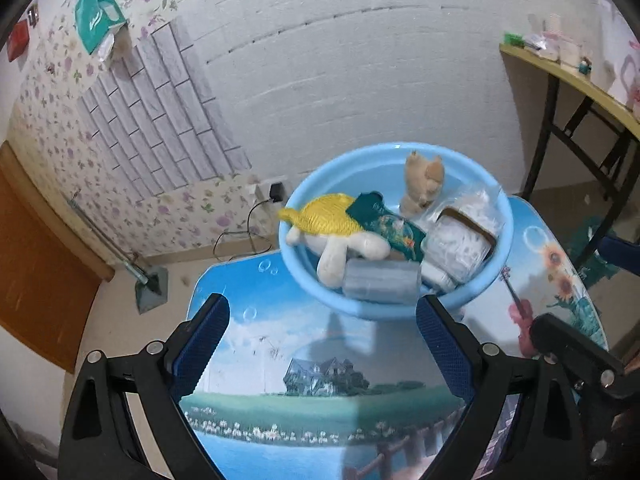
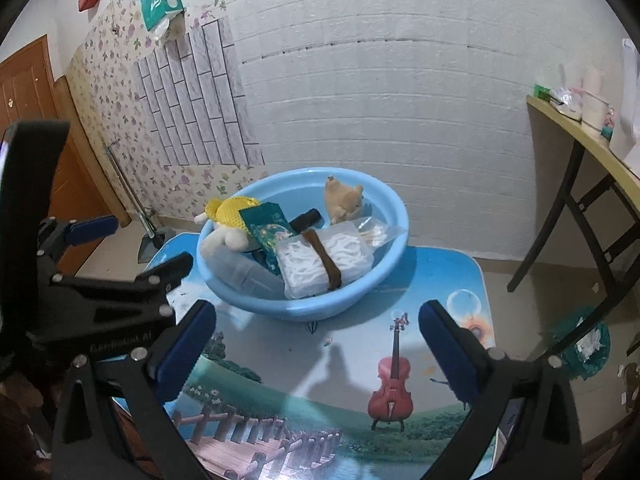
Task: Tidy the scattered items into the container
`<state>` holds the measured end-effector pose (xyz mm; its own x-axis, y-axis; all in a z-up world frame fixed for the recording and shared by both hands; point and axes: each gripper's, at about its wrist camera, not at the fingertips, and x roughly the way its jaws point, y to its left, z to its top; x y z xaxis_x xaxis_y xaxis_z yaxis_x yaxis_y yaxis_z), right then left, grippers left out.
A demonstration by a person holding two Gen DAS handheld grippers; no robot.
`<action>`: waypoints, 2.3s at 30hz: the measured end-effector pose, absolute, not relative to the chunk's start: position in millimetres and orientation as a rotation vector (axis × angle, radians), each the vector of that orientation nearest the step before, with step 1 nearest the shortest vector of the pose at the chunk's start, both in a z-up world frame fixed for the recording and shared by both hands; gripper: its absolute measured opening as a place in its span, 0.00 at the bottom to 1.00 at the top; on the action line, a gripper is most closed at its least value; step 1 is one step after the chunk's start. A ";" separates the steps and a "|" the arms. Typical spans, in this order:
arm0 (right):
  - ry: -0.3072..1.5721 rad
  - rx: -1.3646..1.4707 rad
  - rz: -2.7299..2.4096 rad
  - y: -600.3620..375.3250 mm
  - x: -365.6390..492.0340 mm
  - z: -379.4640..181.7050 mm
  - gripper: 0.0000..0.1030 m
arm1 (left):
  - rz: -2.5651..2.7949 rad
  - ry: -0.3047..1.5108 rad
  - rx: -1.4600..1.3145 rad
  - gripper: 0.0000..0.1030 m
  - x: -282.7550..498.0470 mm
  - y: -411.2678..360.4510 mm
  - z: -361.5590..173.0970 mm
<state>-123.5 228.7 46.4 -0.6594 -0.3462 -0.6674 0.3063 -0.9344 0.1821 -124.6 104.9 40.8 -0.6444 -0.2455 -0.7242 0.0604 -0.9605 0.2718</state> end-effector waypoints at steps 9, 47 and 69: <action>-0.108 1.042 -2.605 236.0 -118.0 49.6 1.00 | -2.710 -0.307 1.213 0.93 -119.0 102.7 50.1; -0.131 1.074 -2.651 234.5 -123.3 44.1 1.00 | -2.820 -0.110 1.238 1.00 -114.7 85.2 47.0; -0.122 1.125 -2.636 216.7 -122.9 36.7 1.00 | -2.792 0.001 1.213 1.00 -96.3 58.2 38.7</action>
<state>-122.9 216.7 36.7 -0.6612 -0.2807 -0.6957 0.2150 -0.9594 0.1827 -96.3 58.2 38.7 -0.6784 -0.0887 -0.7293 0.0891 -0.9953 0.0381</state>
